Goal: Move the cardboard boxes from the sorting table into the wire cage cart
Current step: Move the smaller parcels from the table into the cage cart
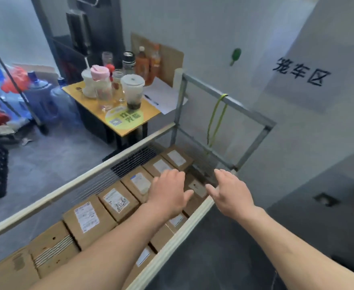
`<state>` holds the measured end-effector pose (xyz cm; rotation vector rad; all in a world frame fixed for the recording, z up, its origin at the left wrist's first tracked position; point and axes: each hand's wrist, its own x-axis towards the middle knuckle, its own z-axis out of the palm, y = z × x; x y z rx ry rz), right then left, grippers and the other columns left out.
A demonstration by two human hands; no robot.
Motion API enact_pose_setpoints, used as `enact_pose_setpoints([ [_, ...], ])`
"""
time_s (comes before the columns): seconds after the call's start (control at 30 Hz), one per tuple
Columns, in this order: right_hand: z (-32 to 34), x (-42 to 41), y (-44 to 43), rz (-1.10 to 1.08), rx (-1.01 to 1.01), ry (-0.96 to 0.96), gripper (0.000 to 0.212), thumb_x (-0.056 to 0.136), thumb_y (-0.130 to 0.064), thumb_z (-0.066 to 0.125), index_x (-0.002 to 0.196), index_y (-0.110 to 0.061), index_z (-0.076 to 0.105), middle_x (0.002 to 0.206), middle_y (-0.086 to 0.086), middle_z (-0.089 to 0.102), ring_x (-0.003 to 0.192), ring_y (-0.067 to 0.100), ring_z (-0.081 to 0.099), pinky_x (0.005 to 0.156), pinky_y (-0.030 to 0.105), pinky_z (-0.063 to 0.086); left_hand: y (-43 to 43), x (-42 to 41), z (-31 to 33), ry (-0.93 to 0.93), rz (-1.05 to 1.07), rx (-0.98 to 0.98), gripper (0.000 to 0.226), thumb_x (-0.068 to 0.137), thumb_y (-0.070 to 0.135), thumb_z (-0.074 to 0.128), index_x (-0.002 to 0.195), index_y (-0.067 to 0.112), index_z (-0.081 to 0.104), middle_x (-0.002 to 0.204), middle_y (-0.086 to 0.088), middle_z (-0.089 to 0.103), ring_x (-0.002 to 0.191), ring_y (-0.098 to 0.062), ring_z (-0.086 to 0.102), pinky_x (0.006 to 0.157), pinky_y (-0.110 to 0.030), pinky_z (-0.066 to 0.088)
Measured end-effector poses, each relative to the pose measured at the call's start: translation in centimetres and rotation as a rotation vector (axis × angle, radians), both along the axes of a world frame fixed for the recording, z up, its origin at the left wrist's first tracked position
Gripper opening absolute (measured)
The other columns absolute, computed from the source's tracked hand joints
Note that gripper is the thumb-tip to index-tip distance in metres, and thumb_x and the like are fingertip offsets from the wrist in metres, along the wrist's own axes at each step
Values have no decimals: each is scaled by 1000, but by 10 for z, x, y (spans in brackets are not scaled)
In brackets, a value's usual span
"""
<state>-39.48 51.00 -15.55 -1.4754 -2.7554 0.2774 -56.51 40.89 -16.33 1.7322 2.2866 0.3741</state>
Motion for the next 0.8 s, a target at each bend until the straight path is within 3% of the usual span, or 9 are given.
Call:
enact_pose_setpoints([
  [0.33, 62, 227, 25, -344, 65, 59, 55, 99, -51, 47, 137, -11, 48, 140, 6, 54, 132, 26, 46, 103, 43, 42, 86, 202, 67, 127, -312, 136, 55, 95, 55, 50, 135, 18, 46, 138, 2, 49, 131, -22, 40, 103, -41, 41],
  [0.6, 87, 396, 15, -564, 107, 144, 69, 100, -54, 43, 156, -14, 32, 160, 4, 37, 147, 20, 32, 116, 39, 33, 118, 364, 109, 134, -520, 224, 63, 94, 55, 51, 141, 15, 42, 144, -1, 48, 135, -22, 39, 105, -40, 39],
  [0.8, 98, 490, -4, -711, 146, 183, 70, 101, -55, 43, 158, -19, 27, 163, 1, 33, 150, 20, 29, 120, 42, 30, 128, 459, 124, 105, -660, 268, 62, 94, 56, 51, 140, 16, 43, 144, -3, 49, 134, -23, 42, 106, -41, 39],
])
